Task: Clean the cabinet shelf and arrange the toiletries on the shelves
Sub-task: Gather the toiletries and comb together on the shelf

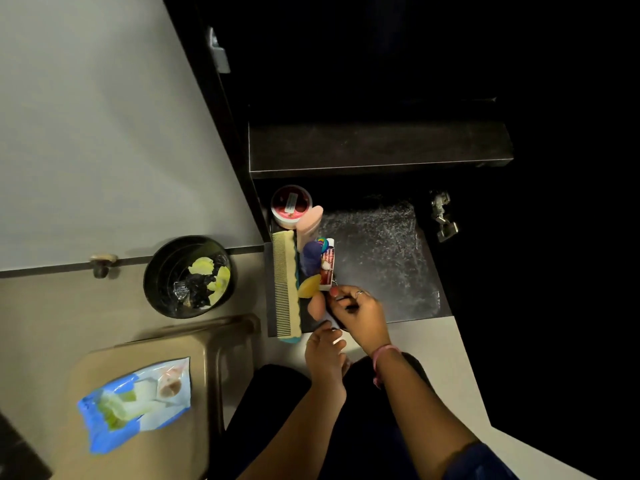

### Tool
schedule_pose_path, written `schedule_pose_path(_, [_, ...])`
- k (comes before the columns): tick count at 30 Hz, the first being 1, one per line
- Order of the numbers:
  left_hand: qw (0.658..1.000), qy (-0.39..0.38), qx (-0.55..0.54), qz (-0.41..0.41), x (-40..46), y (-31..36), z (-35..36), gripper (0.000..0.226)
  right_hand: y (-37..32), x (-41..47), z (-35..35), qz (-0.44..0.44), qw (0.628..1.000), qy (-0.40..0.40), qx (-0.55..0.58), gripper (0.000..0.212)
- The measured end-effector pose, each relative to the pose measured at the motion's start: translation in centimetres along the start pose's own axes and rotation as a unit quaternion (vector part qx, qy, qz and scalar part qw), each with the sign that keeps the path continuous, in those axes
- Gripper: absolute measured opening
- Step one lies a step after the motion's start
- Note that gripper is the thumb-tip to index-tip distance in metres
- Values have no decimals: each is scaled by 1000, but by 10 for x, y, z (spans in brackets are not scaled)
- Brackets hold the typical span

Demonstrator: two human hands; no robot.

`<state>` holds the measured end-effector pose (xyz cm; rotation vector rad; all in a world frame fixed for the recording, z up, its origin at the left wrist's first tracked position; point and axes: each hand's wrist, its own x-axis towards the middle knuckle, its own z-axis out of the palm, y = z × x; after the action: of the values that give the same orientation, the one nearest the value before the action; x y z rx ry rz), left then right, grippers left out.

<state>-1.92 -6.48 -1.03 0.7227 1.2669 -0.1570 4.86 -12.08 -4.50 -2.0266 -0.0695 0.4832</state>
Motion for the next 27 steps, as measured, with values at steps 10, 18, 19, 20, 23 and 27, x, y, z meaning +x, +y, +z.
schedule_pose_path(10, [1000,6,-14,-16,14,-1,-20,18,5,-8,12,7,1000,21,-7,18])
schedule_pose_path(18, [999,12,26,-20,17,-1,-32,25,6,-11,17,17,999,36,-25,23])
schedule_pose_path(19, [999,9,33,-16,16,-1,-32,23,7,-11,18,16,999,37,-31,24])
schedule_pose_path(20, [999,4,35,-13,14,-1,-33,20,7,-11,19,16,998,40,-41,25])
schedule_pose_path(23, [999,-3,34,-3,9,1,-34,12,9,-12,21,31,997,54,-49,27])
schedule_pose_path(27, [998,-34,52,10,7,4,-37,29,11,-14,23,54,996,70,-34,29])
